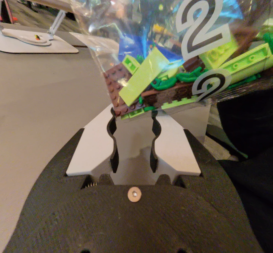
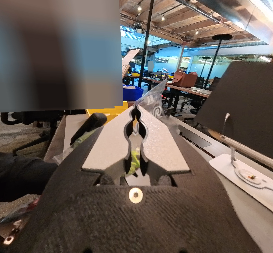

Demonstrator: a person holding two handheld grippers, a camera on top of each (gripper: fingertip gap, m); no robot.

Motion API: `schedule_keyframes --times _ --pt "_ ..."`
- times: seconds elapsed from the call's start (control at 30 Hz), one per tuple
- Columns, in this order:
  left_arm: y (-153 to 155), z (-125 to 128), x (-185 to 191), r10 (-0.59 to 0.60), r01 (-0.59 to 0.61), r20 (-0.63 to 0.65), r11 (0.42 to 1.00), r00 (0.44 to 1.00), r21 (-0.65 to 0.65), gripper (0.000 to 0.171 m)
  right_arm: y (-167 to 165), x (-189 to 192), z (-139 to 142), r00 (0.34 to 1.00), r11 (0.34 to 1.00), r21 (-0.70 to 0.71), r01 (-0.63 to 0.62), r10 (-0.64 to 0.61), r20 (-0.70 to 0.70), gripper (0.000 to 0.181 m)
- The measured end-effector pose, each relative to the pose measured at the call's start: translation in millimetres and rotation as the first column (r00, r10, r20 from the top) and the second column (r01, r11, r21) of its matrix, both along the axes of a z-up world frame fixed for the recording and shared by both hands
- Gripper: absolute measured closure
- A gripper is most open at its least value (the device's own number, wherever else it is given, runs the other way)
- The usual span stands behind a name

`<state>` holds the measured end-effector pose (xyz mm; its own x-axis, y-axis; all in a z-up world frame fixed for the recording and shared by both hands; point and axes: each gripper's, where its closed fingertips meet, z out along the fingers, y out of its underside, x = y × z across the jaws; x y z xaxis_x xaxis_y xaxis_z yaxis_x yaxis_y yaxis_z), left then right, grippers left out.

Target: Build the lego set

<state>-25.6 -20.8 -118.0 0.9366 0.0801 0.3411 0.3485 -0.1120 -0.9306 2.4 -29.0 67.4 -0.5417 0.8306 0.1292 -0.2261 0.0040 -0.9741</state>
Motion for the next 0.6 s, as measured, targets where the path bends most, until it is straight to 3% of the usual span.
schedule_keyframes --times 0.17,0.3,0.43,0.6 --pt "-21.0 1.1 -10.6 0.002 -0.005 0.082 0.999 0.997 0.032 0.153 35.9 -20.4 -27.5 0.991 0.987 -0.132 0.092 -0.078 0.105 0.181" --pt "-34.1 -22.5 -29.0 0.066 -0.054 0.149 0.995 0.987 -0.079 0.157 61.4 -43.6 -80.6 0.963 0.971 -0.177 0.160 -0.114 0.246 0.181" --pt "-39.4 -45.4 -42.0 0.113 -0.069 0.234 0.980 0.966 -0.185 0.160 67.1 -57.3 -141.6 0.909 0.965 -0.220 0.146 -0.043 0.415 0.181" --pt "-42.6 -58.9 -50.1 0.156 -0.086 0.253 0.959 0.955 -0.270 0.164 73.5 -64.3 -189.4 0.851 0.965 -0.211 0.156 -0.023 0.525 0.181"
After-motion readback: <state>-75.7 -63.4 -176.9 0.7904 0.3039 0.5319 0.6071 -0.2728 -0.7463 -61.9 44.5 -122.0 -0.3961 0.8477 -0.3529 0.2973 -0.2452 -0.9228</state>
